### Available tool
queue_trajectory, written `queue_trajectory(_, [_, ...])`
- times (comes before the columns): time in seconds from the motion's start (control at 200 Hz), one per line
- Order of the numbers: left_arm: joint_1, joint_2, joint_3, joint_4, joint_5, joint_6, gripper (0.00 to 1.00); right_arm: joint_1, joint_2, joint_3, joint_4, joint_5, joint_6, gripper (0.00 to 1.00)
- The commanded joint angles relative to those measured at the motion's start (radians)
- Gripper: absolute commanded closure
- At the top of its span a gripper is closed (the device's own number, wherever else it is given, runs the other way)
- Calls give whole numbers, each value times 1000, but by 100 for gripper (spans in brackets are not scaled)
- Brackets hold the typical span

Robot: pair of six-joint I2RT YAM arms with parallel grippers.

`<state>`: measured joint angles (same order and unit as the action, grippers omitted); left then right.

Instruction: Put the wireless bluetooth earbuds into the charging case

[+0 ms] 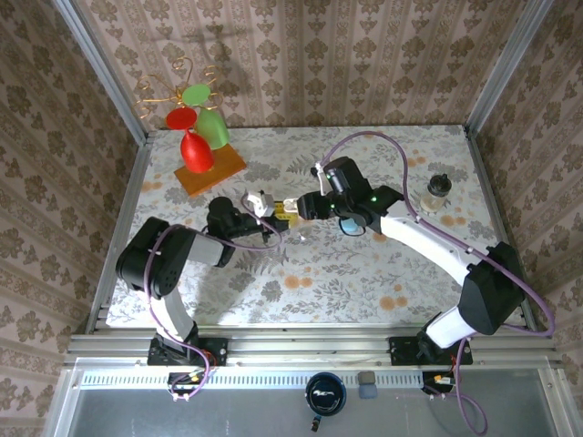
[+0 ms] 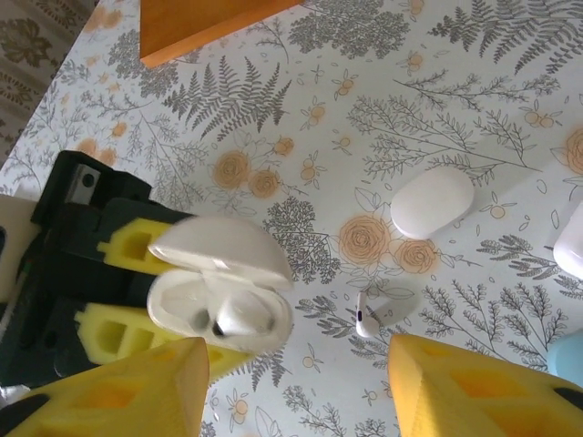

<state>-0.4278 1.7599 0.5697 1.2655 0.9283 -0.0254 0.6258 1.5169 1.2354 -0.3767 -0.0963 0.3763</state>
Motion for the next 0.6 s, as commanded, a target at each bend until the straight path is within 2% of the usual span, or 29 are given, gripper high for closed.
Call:
queue_trajectory(0.0, [46, -35, -24, 31, -67, 38, 98, -22, -19, -34, 13, 28, 59, 44])
queue_trajectory(0.25, [89, -112, -87, 30, -222, 99, 98, -60, 148, 13, -46, -68, 115, 49])
queue_trajectory(0.595, [87, -199, -126, 30, -221, 115, 97, -56, 434, 143, -104, -202, 88, 52])
